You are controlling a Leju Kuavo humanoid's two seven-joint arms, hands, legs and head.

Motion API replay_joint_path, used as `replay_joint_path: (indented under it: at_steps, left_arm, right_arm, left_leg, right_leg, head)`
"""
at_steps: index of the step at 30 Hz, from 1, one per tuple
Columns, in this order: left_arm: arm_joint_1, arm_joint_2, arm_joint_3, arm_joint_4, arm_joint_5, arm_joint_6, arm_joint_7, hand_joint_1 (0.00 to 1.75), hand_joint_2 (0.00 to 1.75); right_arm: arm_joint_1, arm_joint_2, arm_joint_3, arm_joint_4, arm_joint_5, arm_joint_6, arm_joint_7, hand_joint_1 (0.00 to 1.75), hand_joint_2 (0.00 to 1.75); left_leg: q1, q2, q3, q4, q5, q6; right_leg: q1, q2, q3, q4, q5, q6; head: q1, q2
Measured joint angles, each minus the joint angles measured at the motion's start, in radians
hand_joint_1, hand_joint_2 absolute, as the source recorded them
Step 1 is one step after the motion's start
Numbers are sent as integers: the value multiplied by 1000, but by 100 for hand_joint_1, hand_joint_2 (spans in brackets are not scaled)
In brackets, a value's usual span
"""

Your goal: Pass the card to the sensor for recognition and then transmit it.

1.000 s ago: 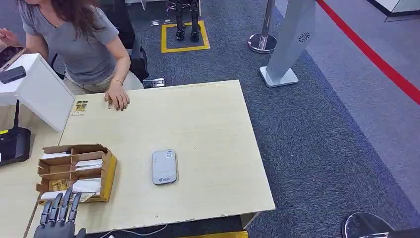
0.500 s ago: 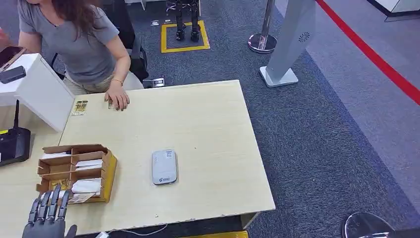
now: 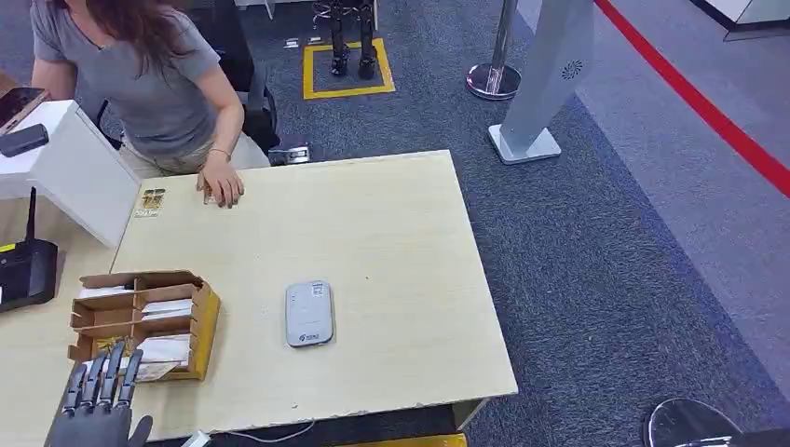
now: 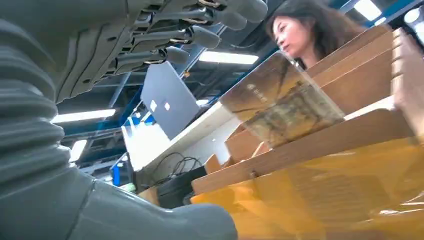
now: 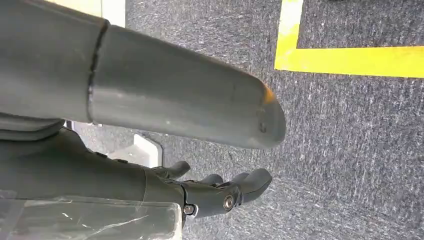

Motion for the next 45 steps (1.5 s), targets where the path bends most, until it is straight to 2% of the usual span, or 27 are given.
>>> replay_joint_path:
  at_steps: [24, 45]
  left_arm:
    - [-61, -26, 20, 68, 38, 22, -64, 0, 175]
    - [-99, -45, 24, 87, 36, 48, -114, 0, 175]
  right_arm:
    - [0, 2, 0, 0, 24, 3, 5, 0, 175]
    - [0, 9, 0, 1, 38, 4, 8, 0, 175]
  left_leg:
    - [0, 0, 0, 0, 0, 0]
    - [0, 0, 0, 0, 0, 0]
  right_leg:
    - [0, 0, 0, 0, 0, 0]
    - [0, 0, 0, 0, 0, 0]
  head:
    - [0, 0]
    - [0, 0]
